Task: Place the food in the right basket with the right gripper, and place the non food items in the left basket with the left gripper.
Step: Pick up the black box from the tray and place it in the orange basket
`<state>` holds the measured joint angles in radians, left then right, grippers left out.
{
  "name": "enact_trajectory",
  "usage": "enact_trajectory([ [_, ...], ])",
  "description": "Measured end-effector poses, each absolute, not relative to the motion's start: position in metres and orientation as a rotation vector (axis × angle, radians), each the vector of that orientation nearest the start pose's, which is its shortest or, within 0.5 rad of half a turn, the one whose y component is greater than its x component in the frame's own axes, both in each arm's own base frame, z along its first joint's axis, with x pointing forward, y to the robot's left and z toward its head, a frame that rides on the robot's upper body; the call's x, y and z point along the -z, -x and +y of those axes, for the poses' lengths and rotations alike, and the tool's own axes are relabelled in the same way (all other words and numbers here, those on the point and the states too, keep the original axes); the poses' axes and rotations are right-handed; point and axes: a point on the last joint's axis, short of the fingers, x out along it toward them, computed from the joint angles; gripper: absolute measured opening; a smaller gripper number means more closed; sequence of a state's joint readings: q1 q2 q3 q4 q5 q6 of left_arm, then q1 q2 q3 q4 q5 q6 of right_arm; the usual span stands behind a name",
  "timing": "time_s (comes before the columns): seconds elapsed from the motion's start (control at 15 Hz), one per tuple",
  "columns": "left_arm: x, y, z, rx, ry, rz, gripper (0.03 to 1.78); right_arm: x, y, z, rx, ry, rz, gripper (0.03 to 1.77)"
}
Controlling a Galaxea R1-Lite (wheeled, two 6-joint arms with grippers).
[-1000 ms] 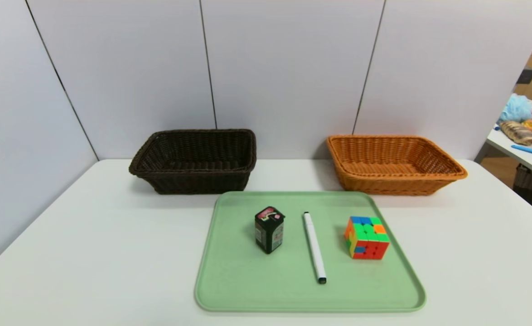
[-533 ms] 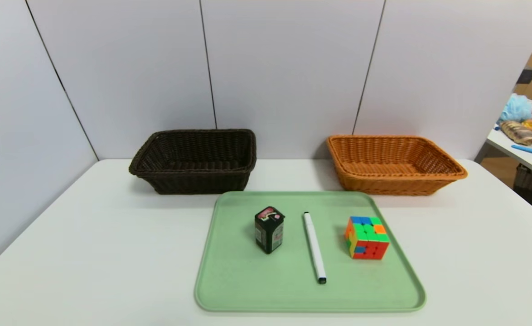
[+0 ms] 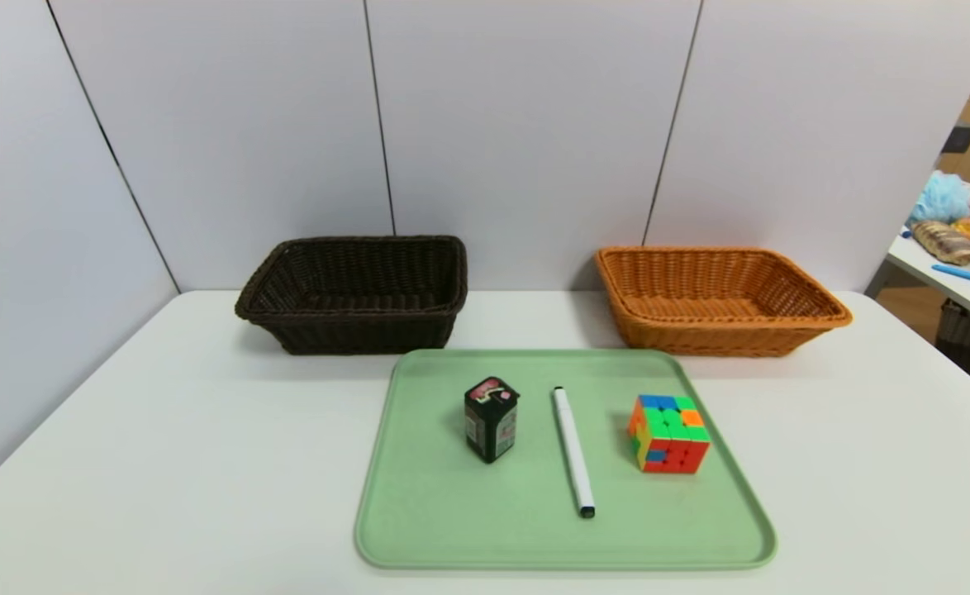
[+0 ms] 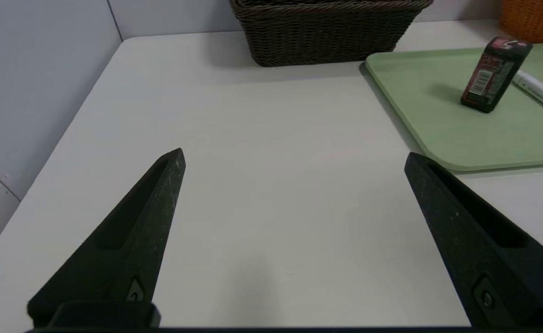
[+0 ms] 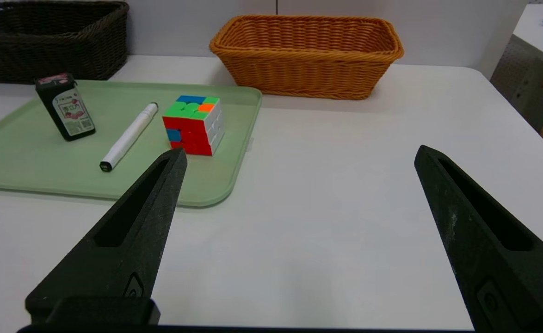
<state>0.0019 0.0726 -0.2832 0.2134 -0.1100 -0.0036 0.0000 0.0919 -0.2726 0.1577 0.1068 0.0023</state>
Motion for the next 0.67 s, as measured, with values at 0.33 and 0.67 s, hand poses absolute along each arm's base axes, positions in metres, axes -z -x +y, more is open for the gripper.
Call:
enact_trajectory([
  [0.33,-0.178,0.018,-0.003,0.126,0.012,0.107,1.69,-0.178,0.01,0.002,-0.144,-0.008,0.104,1.7],
  [0.67,-0.227,-0.034,-0.003,0.134,0.014,0.225,1.69,-0.217,-0.041,0.005,-0.178,-0.011,0.246,1.7],
])
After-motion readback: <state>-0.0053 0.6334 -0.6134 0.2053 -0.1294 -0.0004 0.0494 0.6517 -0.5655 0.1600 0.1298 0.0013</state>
